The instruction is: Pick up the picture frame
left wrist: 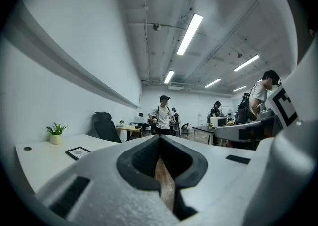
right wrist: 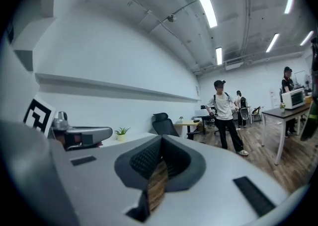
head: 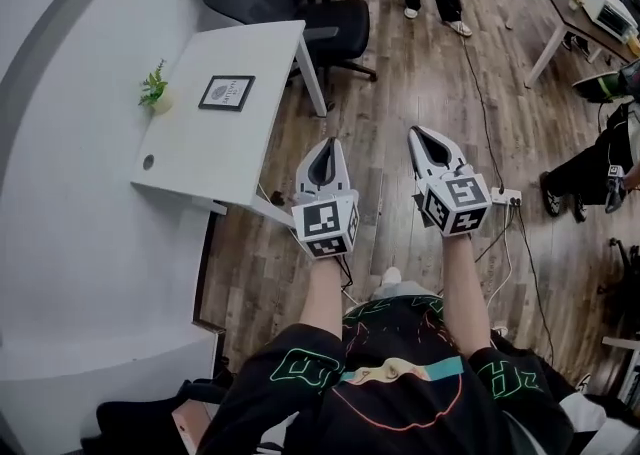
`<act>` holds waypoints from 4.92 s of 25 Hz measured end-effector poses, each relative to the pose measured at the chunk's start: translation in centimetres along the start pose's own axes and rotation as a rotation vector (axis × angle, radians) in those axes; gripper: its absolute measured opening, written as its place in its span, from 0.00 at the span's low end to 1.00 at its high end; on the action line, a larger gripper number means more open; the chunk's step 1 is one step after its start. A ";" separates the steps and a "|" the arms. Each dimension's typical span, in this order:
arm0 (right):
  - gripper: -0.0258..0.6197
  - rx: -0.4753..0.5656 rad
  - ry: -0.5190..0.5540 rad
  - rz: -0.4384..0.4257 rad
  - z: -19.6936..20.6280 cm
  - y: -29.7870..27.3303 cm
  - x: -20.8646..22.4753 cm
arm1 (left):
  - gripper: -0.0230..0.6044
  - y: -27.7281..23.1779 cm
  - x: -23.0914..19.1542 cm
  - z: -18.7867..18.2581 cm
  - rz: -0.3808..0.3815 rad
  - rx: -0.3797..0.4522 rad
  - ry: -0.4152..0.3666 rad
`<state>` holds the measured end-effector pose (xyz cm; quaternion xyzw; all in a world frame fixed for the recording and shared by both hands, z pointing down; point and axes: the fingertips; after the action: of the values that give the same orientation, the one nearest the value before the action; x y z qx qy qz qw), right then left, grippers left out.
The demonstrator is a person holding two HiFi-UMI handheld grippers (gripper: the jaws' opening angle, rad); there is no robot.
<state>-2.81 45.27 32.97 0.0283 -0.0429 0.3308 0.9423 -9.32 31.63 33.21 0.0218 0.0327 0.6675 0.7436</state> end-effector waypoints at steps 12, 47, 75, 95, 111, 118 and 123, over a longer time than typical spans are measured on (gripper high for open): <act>0.05 0.028 -0.055 -0.109 -0.7 -5.3 1.5 | 0.04 -2.5 -2.8 -0.9 -0.115 -0.002 -0.051; 0.05 -0.201 -0.176 -0.249 11.0 -31.8 1.2 | 0.04 -17.7 -22.1 11.5 -0.323 -0.231 0.075; 0.05 -0.312 -0.095 -0.537 12.8 -53.2 -13.7 | 0.04 -17.5 -45.0 13.2 -0.662 -0.219 0.215; 0.05 -0.447 -0.004 -0.841 17.6 -61.5 -21.9 | 0.05 -14.7 -51.6 18.7 -0.987 -0.311 0.352; 0.05 -0.640 0.117 -0.967 26.1 -66.2 -24.8 | 0.09 -15.3 -53.4 24.6 -1.154 -0.413 0.456; 0.12 -0.713 0.207 -1.041 28.7 -66.7 -25.2 | 0.21 -15.5 -53.3 26.9 -1.194 -0.458 0.552; 0.17 -0.783 0.244 -1.094 30.6 -66.2 -25.6 | 0.22 -15.2 -53.2 27.9 -1.242 -0.454 0.600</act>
<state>16.89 -24.75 59.24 -0.3346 -0.0326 -0.2320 0.9128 2.19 -22.60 60.86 -0.3398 0.1023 0.0895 0.9306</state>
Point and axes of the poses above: the fingertips, and each gripper's own axes: y backward along the fingers, x to its right, z out of its underside, and after that the axes turned 6 degrees about x, right-handed
